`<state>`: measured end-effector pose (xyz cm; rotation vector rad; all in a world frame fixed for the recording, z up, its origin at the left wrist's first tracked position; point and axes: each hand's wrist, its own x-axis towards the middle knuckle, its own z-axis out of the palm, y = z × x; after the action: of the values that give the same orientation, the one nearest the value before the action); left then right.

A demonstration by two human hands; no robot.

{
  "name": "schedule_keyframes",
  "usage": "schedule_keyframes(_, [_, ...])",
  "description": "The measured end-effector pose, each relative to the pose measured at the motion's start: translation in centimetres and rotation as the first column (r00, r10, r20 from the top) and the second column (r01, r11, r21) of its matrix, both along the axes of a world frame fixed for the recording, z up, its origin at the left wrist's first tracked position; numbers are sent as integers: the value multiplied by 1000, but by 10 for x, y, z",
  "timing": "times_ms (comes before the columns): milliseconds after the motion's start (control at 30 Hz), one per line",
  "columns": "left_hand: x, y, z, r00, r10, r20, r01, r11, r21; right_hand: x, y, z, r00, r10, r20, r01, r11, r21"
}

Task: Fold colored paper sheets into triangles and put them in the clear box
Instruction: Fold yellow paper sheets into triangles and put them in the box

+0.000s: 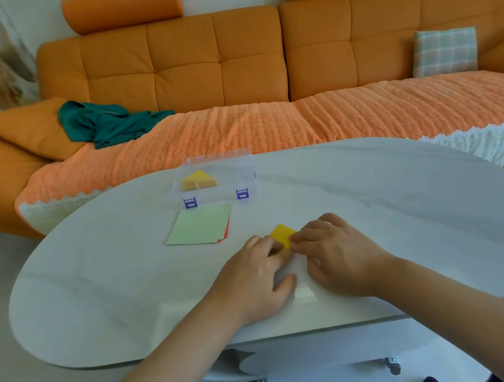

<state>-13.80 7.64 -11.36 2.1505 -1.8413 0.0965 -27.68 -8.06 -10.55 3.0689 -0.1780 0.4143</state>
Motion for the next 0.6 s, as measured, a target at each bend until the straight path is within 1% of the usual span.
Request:
schedule_keyframes(100, [-2, -1, 2, 1000, 7, -2, -7, 1000, -2, -3, 4, -1, 999, -30, 18, 29, 998, 60])
schedule_keyframes(233, [-6, -2, 7, 999, 39, -7, -39, 998, 43, -5, 7, -2, 997, -82, -12, 82, 995, 63])
schedule_keyframes(367, [2, 4, 6, 996, 90, 3, -90, 996, 12, -5, 8, -1, 992, -116, -40, 118, 991, 59])
schedule_keyframes(600, [9, 20, 5, 983, 180, -27, -180, 983, -31, -3, 9, -4, 993, -120, -8, 120, 989, 90])
